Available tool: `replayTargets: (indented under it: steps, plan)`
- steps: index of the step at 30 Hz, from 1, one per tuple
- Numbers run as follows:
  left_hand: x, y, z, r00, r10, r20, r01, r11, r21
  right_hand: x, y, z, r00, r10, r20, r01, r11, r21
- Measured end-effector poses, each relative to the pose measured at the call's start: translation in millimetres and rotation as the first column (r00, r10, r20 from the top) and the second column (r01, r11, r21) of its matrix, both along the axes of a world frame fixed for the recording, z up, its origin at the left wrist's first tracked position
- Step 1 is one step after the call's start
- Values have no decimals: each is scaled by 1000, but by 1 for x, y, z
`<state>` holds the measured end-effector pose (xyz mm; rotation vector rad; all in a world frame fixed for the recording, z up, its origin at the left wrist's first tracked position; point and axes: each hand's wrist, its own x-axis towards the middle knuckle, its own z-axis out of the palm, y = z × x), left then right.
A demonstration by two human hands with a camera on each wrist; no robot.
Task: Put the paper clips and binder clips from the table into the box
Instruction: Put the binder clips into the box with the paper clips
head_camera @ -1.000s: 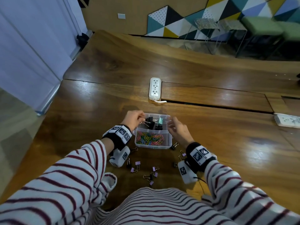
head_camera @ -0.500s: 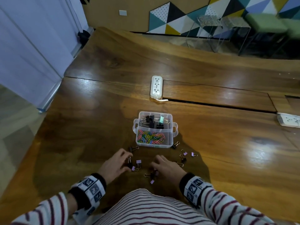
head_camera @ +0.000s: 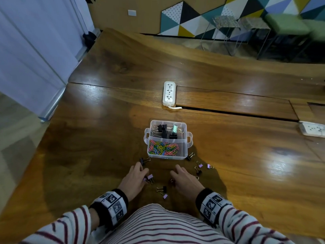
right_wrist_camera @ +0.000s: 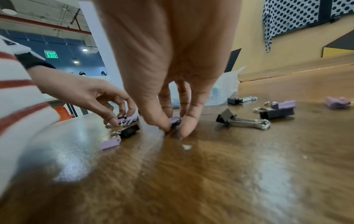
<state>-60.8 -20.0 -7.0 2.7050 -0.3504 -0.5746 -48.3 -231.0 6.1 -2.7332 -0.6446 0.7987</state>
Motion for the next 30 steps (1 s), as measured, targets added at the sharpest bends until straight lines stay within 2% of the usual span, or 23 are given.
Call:
replayTargets:
  steps: [7,13,18,22,26,30]
  plan:
    - [7,5,6,989,-113,-91,121,989,88,5,3,2,997,23,68,-16,995,-99]
    - [8,9,6,983,-143,-114,157,980,120,6,-1,3,1000,-1,28,1,1000,-1]
    - [9,17,9,985,-128,-118,135,989,57,10,-5,-3,1000,-5,-14,6,999,50]
    - [16,24,16,992,-30,-119,23,998,-57,16,-11,-6,993,-89,-83,100,985,137]
    - [37,23,37,996,58,-71,-71,976,-205,20,-22,-4,966,-199,-164,239,928,284]
    - [79,5,58,994,13,110,21,953,-303,40,-28,20,907,-334,-258,420,777,469]
